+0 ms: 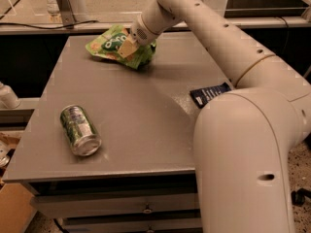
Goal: Pick green rice chip bag
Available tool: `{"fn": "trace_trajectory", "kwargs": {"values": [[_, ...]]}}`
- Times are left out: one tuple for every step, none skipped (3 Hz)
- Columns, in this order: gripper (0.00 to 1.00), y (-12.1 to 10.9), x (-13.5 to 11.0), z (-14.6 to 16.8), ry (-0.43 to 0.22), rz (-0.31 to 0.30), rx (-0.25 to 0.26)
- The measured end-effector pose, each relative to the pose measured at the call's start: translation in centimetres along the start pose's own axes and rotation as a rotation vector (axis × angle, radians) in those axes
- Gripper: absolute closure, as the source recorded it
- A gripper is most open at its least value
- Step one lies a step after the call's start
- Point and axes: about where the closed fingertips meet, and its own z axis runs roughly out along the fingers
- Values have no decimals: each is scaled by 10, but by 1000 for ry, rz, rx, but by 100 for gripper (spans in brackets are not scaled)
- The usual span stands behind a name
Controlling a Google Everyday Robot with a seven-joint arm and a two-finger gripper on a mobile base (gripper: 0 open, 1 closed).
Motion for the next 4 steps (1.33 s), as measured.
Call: {"fn": "trace_trajectory", "kwargs": {"values": [[100,-5,-47,-42,-101,-54,74],[100,-8,-101,-103,-239,-120,171],[100,-7,-134,-145,-325,-169,237],[100,-6,-137,-149,-333,-174,243]]}}
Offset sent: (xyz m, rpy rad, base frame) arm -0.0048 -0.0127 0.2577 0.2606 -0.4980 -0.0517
